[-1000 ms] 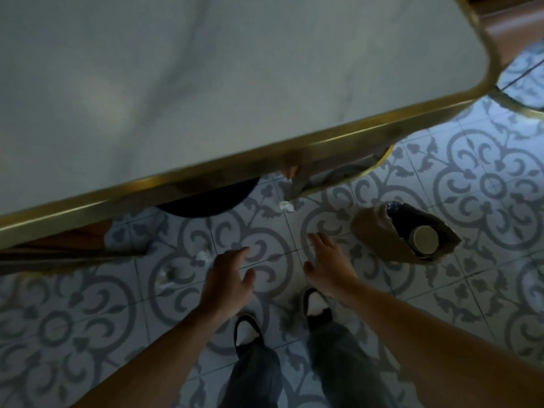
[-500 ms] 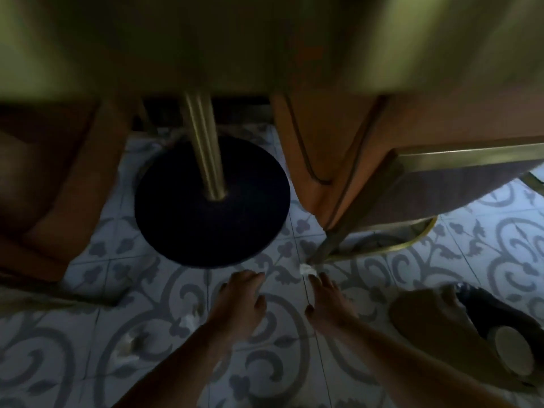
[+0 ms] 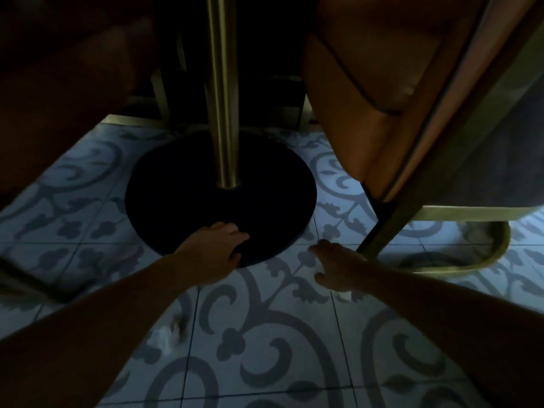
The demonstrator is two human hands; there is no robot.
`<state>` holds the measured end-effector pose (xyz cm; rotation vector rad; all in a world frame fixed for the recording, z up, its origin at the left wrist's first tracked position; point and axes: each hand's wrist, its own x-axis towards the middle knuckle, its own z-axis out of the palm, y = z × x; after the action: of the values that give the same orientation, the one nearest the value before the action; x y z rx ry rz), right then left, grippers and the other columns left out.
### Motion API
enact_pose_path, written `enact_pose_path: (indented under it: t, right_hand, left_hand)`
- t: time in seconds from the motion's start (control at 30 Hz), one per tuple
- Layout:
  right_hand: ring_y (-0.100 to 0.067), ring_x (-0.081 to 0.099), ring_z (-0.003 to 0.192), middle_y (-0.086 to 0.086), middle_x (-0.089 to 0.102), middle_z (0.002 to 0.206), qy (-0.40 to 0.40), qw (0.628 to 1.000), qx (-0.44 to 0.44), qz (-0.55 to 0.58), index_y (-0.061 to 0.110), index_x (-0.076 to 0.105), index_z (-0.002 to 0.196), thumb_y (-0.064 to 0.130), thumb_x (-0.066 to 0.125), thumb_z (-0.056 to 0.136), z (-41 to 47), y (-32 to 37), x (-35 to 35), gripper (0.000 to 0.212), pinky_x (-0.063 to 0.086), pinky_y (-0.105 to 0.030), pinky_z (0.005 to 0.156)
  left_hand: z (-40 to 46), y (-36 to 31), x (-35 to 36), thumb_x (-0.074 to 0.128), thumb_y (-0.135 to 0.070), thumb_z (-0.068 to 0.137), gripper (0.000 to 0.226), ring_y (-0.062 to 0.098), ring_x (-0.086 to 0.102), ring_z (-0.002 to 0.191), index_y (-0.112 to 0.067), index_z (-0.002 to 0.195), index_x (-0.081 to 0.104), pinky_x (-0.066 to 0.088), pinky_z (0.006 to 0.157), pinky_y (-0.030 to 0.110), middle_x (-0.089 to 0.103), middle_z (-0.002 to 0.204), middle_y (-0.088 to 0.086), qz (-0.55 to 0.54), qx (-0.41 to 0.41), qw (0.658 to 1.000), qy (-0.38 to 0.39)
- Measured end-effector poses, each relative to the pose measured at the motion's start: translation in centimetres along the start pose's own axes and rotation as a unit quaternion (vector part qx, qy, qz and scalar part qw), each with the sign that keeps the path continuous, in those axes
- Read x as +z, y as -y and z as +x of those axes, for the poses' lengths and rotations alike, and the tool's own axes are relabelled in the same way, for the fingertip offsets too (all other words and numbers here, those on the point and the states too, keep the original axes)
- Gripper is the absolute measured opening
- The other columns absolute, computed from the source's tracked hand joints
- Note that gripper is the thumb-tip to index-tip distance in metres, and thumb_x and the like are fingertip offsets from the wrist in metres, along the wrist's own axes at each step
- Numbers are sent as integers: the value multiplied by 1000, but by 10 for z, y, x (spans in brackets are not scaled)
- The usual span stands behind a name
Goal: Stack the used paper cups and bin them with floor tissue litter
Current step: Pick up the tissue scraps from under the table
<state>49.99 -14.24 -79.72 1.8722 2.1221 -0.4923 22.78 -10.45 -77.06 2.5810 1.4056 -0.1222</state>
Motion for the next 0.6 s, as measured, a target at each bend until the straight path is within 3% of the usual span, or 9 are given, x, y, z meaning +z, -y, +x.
enact_pose_path:
  t: [0.13,0.3,0.4,0.6]
  right_hand:
    - [-33,41,130,-14,33,147,31,999,5,-6,15,23,147,27,54,89,-6,-9,5,67,41,-45,104]
    - [-29,51,114,-11,47,126,12,1000,3,-1,14,40,136,13,56,87,-12,-12,23,51,47,-40,95]
    - [-29,52,113,-11,46,129,50,998,-5,-43,13,39,137,5,53,86,-11,-16,40,54,48,-39,95]
    - [-27,56,111,-14,51,128,98,992,-9,-85,10,44,132,15,52,89,-13,-20,62,44,50,-38,95]
  left_hand:
    - [-25,-1,10,46,-36,96,53,20,39,133,-24,147,36,35,109,34,42,146,-1,-19,-22,1000,11]
    - [-42,-3,26,47,-38,96,54,20,38,136,-24,148,35,35,110,34,39,150,0,-51,-18,998,27]
    - [-53,3,40,49,-37,96,53,19,40,136,-24,146,37,35,110,31,39,151,-2,-60,-10,997,38]
    - [-72,33,53,53,-36,94,49,18,49,126,-24,141,46,39,102,30,49,140,-3,-74,-68,994,39]
